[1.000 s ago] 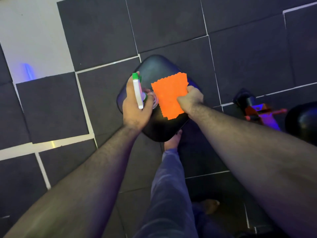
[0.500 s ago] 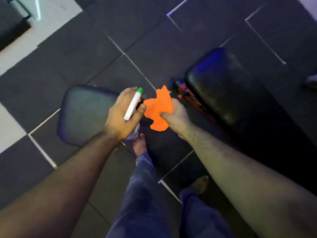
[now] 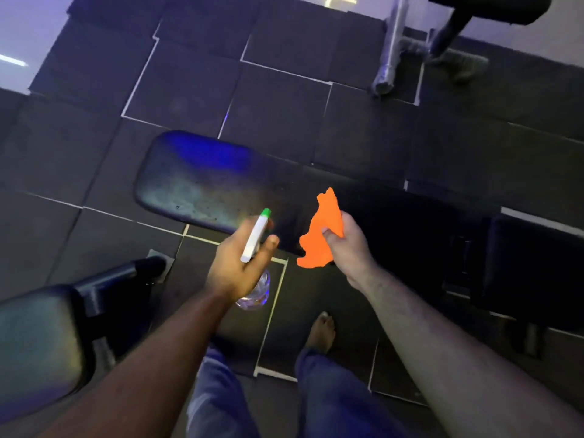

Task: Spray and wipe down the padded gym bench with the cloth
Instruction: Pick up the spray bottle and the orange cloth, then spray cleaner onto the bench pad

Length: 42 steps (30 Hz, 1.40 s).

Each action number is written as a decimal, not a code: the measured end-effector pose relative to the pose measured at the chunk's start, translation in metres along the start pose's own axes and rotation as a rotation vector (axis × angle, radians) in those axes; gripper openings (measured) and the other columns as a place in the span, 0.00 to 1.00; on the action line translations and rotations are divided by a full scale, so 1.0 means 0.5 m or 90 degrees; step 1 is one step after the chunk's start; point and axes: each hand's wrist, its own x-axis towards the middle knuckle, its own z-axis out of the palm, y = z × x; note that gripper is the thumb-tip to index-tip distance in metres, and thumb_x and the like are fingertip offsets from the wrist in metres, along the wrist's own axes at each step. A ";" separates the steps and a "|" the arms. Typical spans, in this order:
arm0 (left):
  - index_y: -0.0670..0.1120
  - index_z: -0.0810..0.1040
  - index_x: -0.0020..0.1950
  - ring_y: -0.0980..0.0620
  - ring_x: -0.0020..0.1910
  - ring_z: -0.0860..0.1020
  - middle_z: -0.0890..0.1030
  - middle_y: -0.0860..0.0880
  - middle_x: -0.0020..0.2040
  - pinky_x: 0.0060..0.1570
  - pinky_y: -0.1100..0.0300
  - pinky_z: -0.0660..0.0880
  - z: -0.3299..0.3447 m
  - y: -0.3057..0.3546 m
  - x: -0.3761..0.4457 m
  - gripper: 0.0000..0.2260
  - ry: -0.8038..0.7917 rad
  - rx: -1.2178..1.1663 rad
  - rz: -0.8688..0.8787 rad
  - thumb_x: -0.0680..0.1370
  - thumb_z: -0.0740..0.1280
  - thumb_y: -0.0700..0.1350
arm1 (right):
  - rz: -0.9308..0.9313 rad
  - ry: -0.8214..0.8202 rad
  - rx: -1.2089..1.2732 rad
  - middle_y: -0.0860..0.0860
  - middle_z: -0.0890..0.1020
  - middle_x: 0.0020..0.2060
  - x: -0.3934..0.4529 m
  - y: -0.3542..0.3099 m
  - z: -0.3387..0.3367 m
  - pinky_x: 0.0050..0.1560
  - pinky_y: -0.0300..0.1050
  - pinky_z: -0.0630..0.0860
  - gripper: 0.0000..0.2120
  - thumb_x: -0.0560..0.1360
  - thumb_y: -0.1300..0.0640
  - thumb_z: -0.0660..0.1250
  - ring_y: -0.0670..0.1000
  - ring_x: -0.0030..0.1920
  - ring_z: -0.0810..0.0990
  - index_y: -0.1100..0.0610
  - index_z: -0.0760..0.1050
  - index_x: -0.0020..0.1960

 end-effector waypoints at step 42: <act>0.47 0.84 0.56 0.36 0.54 0.84 0.87 0.41 0.49 0.54 0.47 0.80 -0.323 -0.357 0.286 0.27 0.169 0.213 -0.438 0.83 0.61 0.69 | -0.263 -0.258 -1.002 0.62 0.35 0.85 0.264 -0.056 0.417 0.80 0.76 0.47 0.50 0.80 0.29 0.58 0.69 0.84 0.38 0.49 0.31 0.85</act>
